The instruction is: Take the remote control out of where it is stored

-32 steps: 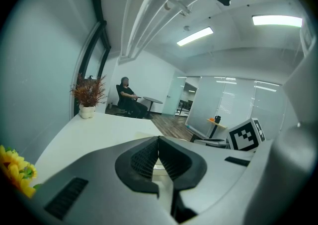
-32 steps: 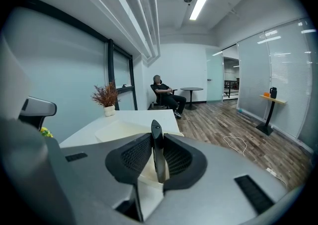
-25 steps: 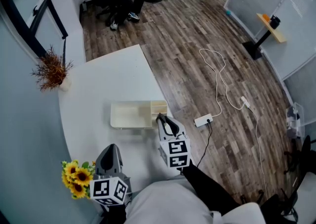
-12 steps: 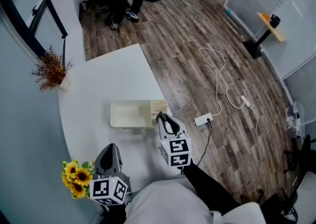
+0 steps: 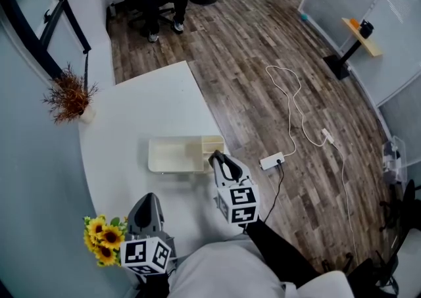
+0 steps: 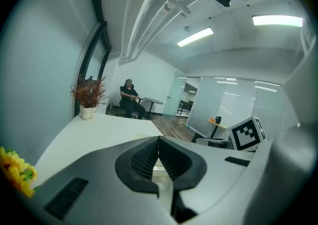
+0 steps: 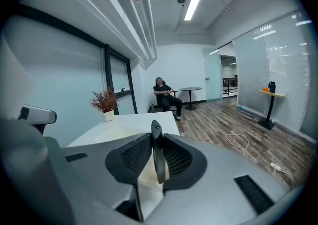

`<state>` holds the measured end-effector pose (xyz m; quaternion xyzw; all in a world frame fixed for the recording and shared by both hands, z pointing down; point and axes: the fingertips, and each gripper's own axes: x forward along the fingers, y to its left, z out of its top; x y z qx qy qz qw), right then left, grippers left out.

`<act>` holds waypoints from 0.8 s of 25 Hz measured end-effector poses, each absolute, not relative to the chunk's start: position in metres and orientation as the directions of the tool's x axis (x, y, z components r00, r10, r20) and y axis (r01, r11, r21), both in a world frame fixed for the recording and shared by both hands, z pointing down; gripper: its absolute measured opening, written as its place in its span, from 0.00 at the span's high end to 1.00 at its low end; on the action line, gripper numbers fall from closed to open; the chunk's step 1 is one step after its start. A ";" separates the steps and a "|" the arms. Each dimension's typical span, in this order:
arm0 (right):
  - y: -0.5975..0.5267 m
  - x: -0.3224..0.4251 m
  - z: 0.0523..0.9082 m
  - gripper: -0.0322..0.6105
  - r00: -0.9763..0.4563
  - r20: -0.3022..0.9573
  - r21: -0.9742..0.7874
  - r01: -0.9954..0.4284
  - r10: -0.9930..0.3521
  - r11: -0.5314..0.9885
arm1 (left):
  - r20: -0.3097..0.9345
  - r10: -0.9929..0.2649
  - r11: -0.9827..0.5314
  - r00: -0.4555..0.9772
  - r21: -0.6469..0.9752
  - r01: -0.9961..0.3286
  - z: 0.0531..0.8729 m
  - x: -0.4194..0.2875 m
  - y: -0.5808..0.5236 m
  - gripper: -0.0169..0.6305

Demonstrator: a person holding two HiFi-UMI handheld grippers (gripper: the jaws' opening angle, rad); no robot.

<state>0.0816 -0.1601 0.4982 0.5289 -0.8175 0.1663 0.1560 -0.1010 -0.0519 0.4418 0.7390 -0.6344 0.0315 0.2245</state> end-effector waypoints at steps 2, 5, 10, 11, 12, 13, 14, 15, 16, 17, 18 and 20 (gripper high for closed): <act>-0.160 0.082 0.498 0.83 -0.394 0.428 -0.113 -0.916 -0.813 0.384 | 0.332 -0.924 -0.094 0.193 0.292 -0.952 0.442 -0.101 -0.052 0.96; -0.159 0.084 0.497 0.83 -0.394 0.428 -0.115 -0.917 -0.814 0.383 | 0.334 -0.922 -0.094 0.195 0.294 -0.951 0.442 -0.100 -0.051 0.96; -0.158 0.083 0.497 0.83 -0.398 0.424 -0.121 -0.915 -0.814 0.385 | 0.332 -0.922 -0.097 0.198 0.296 -0.950 0.443 -0.101 -0.051 0.96; -0.158 0.082 0.497 0.83 -0.399 0.423 -0.122 -0.915 -0.814 0.385 | 0.332 -0.922 -0.097 0.198 0.297 -0.950 0.443 -0.101 -0.051 0.96; -0.158 0.082 0.497 0.83 -0.399 0.422 -0.122 -0.915 -0.814 0.385 | 0.332 -0.922 -0.097 0.199 0.298 -0.950 0.443 -0.101 -0.051 0.96; -0.158 0.082 0.497 0.83 -0.400 0.421 -0.122 -0.914 -0.814 0.386 | 0.331 -0.922 -0.098 0.199 0.298 -0.950 0.443 -0.101 -0.051 0.96; -0.157 0.082 0.497 0.83 -0.400 0.421 -0.122 -0.914 -0.814 0.387 | 0.331 -0.922 -0.098 0.199 0.297 -0.950 0.443 -0.101 -0.051 0.96; -0.157 0.082 0.497 0.83 -0.401 0.421 -0.120 -0.914 -0.814 0.388 | 0.331 -0.922 -0.098 0.199 0.297 -0.950 0.442 -0.101 -0.051 0.96; -0.157 0.082 0.497 0.83 -0.401 0.421 -0.120 -0.914 -0.814 0.388 | 0.331 -0.922 -0.098 0.199 0.297 -0.950 0.442 -0.101 -0.050 0.96; -0.156 0.082 0.496 0.83 -0.401 0.420 -0.120 -0.914 -0.814 0.388 | 0.331 -0.922 -0.098 0.199 0.297 -0.950 0.442 -0.101 -0.050 0.96; -0.156 0.082 0.496 0.83 -0.401 0.419 -0.121 -0.914 -0.814 0.388 | 0.331 -0.923 -0.099 0.199 0.296 -0.950 0.441 -0.101 -0.050 0.96; -0.157 0.083 0.495 0.83 -0.401 0.417 -0.122 -0.914 -0.815 0.387 | 0.329 -0.923 -0.100 0.200 0.296 -0.950 0.441 -0.101 -0.050 0.96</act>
